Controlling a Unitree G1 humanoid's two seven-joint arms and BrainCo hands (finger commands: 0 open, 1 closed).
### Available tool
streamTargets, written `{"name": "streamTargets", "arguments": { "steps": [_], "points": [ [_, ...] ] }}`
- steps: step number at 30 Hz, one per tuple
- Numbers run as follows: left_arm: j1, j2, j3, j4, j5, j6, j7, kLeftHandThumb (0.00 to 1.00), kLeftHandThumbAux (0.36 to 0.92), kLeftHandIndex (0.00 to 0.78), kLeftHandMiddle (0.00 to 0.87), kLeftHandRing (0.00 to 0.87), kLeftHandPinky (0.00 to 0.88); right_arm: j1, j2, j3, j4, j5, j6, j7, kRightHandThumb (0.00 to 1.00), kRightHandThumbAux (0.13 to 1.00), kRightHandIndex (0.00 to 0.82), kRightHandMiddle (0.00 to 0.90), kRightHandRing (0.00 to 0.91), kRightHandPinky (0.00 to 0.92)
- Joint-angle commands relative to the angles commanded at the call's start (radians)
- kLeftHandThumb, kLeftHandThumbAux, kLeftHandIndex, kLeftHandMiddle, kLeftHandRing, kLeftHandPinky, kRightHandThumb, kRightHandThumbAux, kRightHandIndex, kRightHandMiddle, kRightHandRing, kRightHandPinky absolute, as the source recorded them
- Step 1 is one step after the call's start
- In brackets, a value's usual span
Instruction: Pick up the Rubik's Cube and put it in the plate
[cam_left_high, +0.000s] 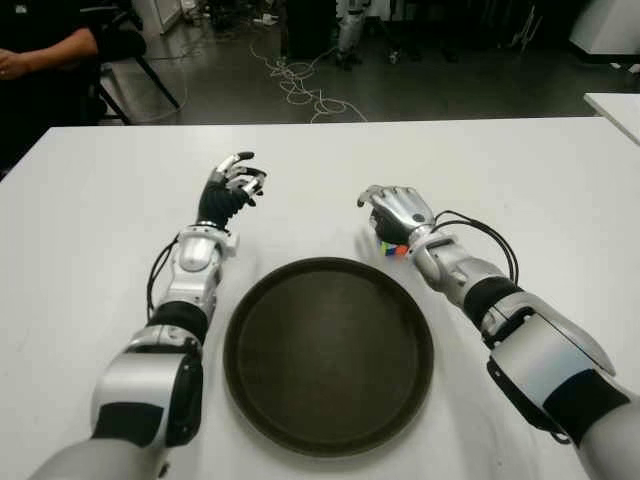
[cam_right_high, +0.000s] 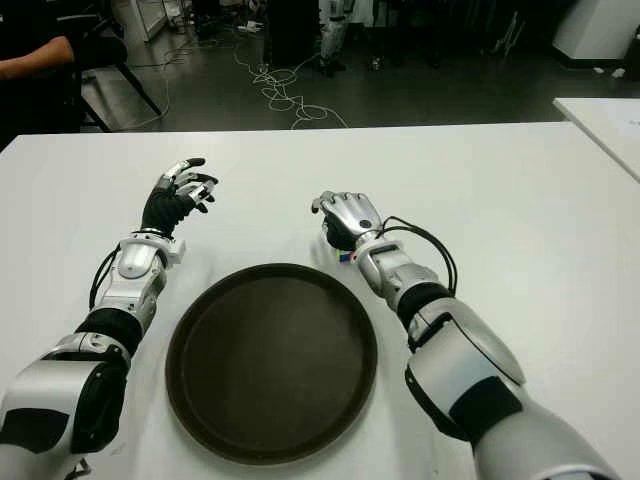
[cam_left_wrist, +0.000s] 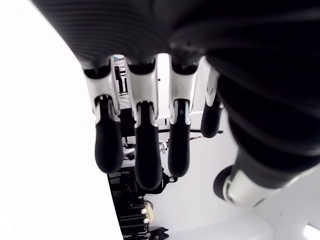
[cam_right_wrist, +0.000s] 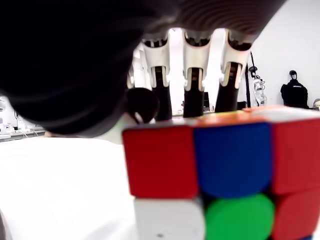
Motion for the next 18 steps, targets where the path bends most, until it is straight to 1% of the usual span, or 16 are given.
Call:
{"name": "streamTargets", "arguments": {
  "steps": [5,11,18],
  "points": [
    [0.0,0.0,-0.002,0.0,0.003,0.0,0.004,0.306,0.7,0.222,0.396,0.495,0.55,0.001,0.0,-0.006,0.0,0.003,-0.002,-0.002,0.831,0.696,0.387,0.473,0.472,0.529],
    [0.0,0.0,-0.006,-0.001,0.01,0.001,0.016,0.289,0.696,0.222,0.386,0.483,0.536,0.002,-0.001,-0.012,0.0,0.003,-0.007,-0.004,0.832,0.695,0.392,0.469,0.477,0.543],
    [-0.002,0.0,-0.01,0.001,0.012,0.007,0.029,0.299,0.697,0.218,0.396,0.492,0.547,0.002,-0.003,-0.014,0.001,0.0,-0.01,-0.002,0.832,0.694,0.384,0.477,0.472,0.537]
  ]
}}
